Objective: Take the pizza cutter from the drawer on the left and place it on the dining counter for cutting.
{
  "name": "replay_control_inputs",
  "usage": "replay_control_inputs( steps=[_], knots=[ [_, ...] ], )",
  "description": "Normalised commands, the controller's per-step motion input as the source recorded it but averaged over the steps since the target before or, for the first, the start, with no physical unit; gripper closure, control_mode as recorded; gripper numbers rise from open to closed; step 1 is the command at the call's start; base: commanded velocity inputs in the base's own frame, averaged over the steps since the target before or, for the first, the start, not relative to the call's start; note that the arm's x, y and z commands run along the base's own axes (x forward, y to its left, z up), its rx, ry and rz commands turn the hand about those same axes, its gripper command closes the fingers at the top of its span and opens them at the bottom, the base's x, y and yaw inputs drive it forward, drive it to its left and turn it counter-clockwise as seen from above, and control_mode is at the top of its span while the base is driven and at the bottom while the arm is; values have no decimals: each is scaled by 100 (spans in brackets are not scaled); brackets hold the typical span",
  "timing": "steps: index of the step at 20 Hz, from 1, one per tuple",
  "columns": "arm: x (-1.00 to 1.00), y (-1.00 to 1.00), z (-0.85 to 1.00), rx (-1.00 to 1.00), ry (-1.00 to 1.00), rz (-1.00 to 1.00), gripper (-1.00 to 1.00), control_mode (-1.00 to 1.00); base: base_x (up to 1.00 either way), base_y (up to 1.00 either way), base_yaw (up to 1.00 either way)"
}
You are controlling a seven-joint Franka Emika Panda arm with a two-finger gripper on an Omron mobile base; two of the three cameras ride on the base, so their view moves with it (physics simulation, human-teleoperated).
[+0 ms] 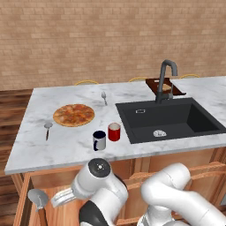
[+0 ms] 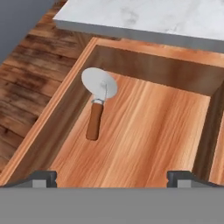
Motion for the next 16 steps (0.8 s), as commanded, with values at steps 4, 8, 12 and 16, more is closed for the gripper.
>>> replay_control_inputs(
  steps=[4, 8, 12, 16],
  knots=[
    [9, 23, -18, 5, 13, -10, -100, -100, 0, 0, 0],
    [8, 19, -13, 0, 20, -6, -100, -100, 0, 0, 0],
    [6, 3, -18, 0, 15, -1, -100, -100, 0, 0, 0],
    [5, 12, -29, -1, 8, 0, -100, -100, 0, 0, 0]
  ],
)
